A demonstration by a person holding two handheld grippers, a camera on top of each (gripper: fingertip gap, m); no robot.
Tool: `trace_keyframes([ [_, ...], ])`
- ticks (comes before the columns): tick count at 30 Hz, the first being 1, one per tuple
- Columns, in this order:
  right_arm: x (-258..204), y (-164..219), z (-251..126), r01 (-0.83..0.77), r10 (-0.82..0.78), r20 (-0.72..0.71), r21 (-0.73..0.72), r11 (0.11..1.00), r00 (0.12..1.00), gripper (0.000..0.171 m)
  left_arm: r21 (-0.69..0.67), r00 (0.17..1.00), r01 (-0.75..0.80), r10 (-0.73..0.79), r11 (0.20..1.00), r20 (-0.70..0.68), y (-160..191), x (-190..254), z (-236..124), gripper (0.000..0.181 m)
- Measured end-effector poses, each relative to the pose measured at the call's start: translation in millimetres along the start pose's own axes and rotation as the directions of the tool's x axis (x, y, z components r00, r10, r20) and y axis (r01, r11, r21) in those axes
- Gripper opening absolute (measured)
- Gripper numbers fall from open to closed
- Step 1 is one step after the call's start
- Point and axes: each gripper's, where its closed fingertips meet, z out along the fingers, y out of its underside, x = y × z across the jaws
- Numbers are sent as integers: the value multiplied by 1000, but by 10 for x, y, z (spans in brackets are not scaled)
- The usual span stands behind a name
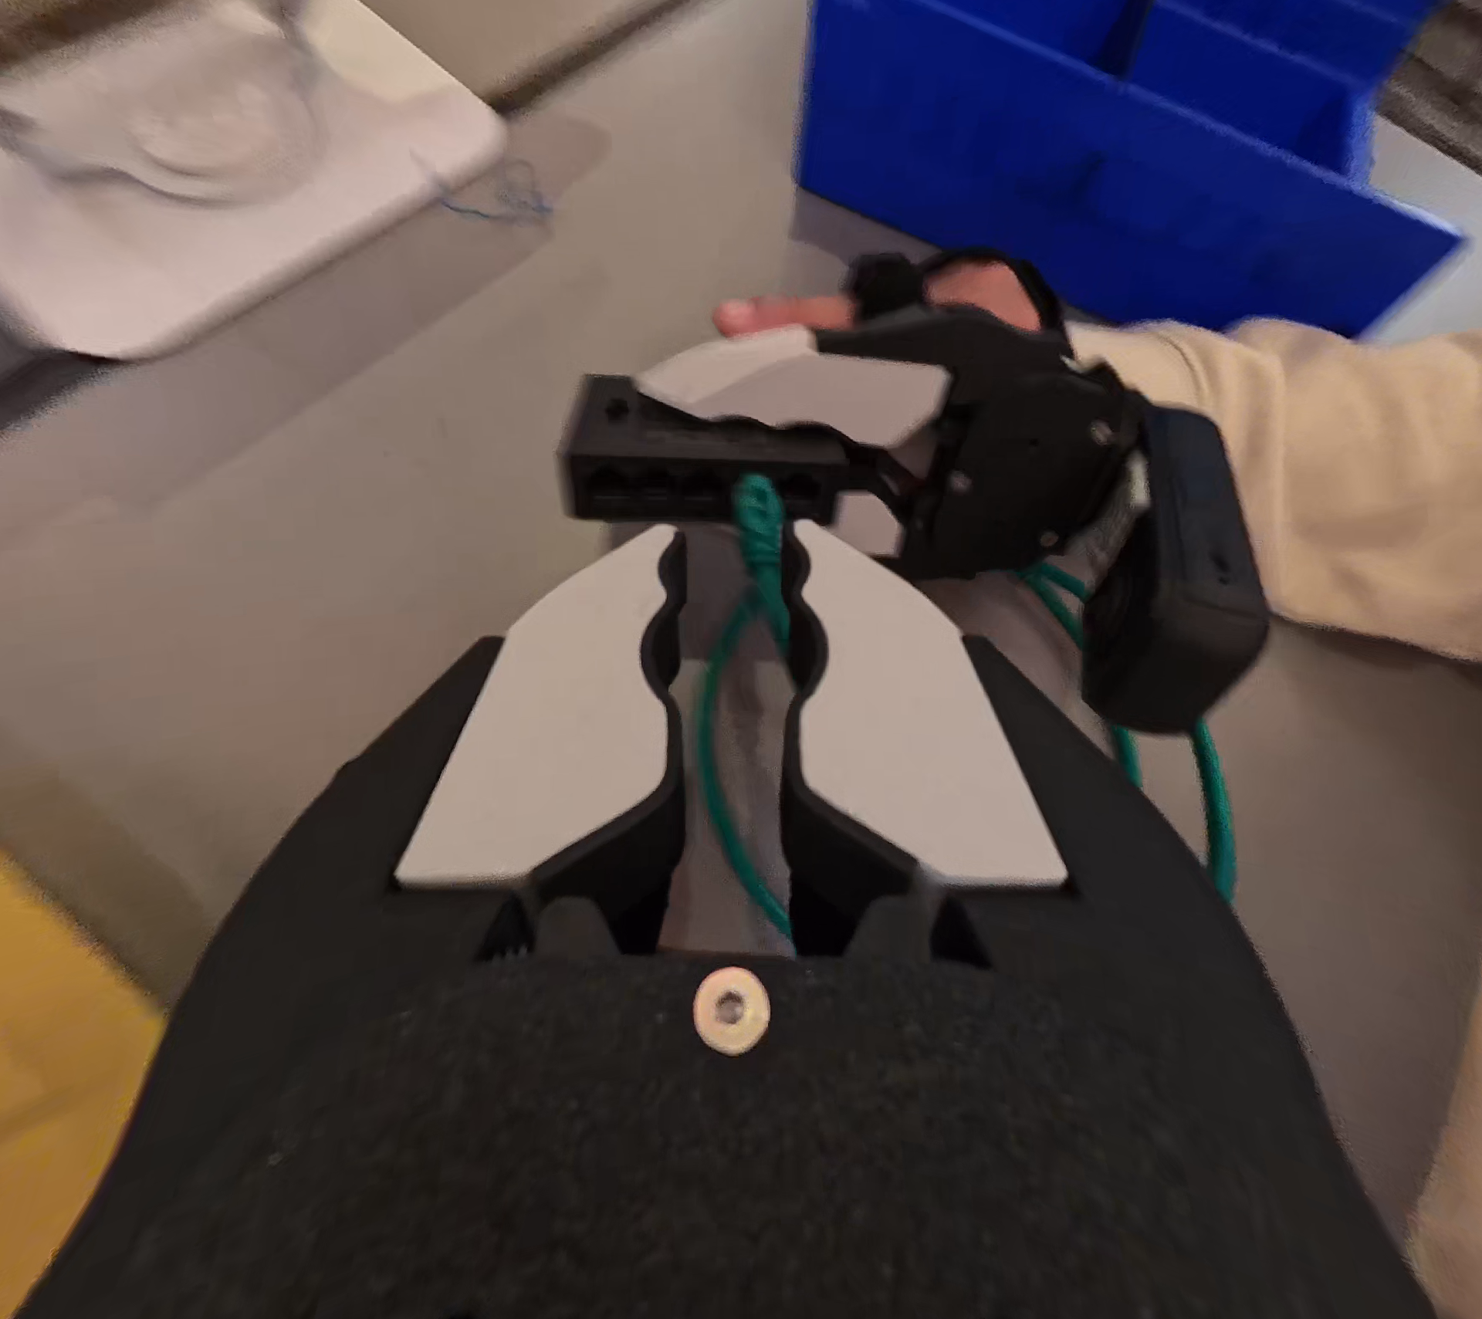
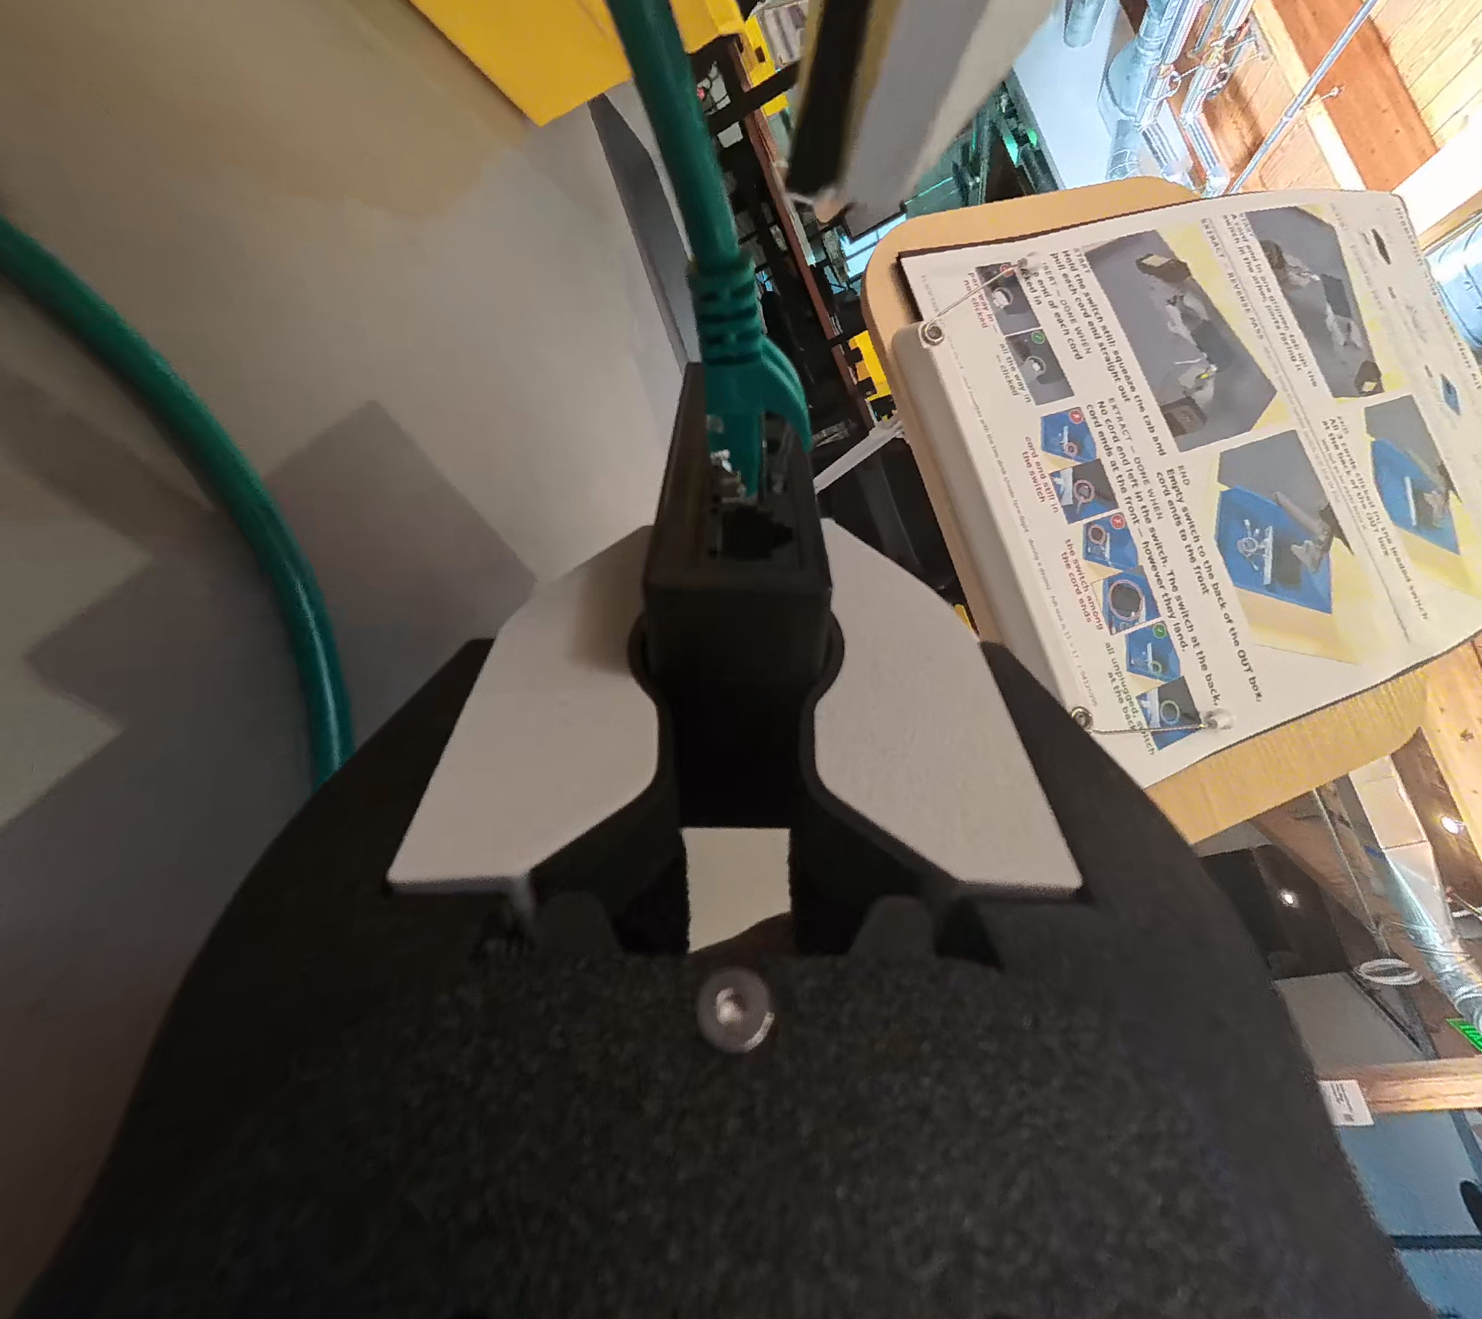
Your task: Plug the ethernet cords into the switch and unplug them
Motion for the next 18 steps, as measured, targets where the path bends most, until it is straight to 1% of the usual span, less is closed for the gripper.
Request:
trace_keyframes([
  [1, 3, 4, 2, 3, -3, -3, -5, 1000, 1000, 30, 62, 998, -9, 5, 998, 68, -130, -123, -120, 20],
  [2, 3, 3, 2, 5, -5, -3, -4, 1000, 1000, 30, 159, 993, -23, 4, 987, 118, -320, -227, -302, 20],
  [3, 1, -3, -1, 3, -3, -2, 0, 1000, 1000, 30, 254, 993, -22, -9, 967, 120, -501, -267, -484, 19],
  [4, 4, -7, -4, 3, -3, -4, 1, 1000, 1000, 30, 305, 995, -4, -25, 952, 93, -619, -263, -600, 20],
  [5, 5, -10, -4, 3, -3, -5, 2, 1000, 1000, 30, 292, 998, 9, -28, 956, 60, -640, -230, -617, 22],
  [7, 8, -6, -1, 2, -2, -5, 0, 1000, 1000, 30, 134, 1000, 2, -6, 991, 31, -435, -130, -415, 41],
  [9, 17, -10, -2, -4, 4, -8, 3, 1000, 1000, 30, -36, 997, -52, 53, 998, 50, -95, -34, -142, 43],
  [10, 17, -12, -3, -4, 4, -7, 4, 1000, 1000, 30, -88, 994, -74, 81, 993, 69, 38, -11, -37, 43],
  [11, 13, -9, -3, 4, -4, -7, 3, 1000, 1000, 30, -102, 994, -79, 87, 992, 73, 114, 21, 38, 42],
  [14, 8, -44, -12, 1, -1, -8, 16, 1000, 1000, 30, -109, 999, -35, 36, 993, 7, 241, 143, 196, 38],
  [16, 30, -53, -16, -21, 22, -11, 22, 1000, 1000, 30, -151, 999, -32, 36, 988, 23, 351, 104, 282, 34],
  [18, 11, -42, -9, -12, 12, -2, 17, 1000, 1000, 30, -116, 998, -34, 39, 993, 40, 330, 78, 307, 22],
])
